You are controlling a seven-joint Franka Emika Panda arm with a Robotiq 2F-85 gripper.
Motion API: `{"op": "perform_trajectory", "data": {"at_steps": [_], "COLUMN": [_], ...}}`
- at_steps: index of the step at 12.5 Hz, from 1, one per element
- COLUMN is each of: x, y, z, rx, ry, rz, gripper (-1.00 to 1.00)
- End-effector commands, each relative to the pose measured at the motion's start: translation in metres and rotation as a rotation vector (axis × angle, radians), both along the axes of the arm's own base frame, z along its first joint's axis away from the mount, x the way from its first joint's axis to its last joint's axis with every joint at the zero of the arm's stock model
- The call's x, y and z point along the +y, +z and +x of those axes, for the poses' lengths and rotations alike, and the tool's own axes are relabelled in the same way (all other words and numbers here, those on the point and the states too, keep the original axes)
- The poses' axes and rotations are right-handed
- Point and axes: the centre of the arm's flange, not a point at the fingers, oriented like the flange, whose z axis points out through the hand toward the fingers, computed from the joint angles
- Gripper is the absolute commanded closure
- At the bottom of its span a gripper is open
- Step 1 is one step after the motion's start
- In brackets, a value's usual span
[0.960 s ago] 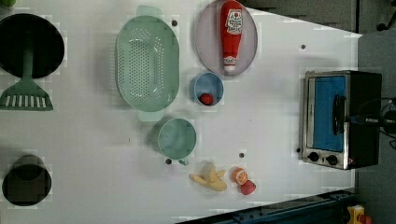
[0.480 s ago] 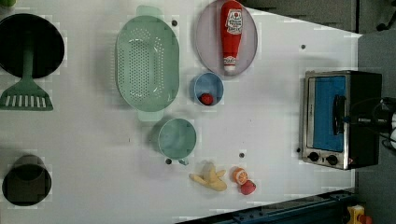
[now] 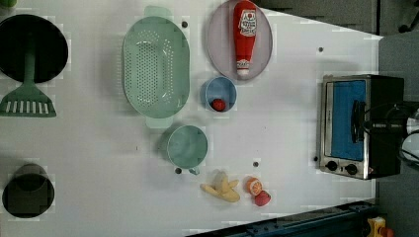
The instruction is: Flap open oven.
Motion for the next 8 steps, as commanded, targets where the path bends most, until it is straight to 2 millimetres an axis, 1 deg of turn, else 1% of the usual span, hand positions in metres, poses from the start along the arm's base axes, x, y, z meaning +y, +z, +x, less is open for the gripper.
{"op": "perform_trajectory", "data": {"at_steps": [1, 4, 6, 8], "x": [0.061, 0.100, 0.121, 0.142], "y": [-0.017, -0.035, -0.048, -0.065], "z": [0.014, 0.016, 0.018, 0.020], "rx": [0.026, 0.052, 0.058, 0.068], "ry": [0.001, 0.008, 0.009, 0.034], "rz": [-0.024, -0.086, -0.148, -0.222], "gripper": [0.65, 0.65, 0.65, 0.65]}}
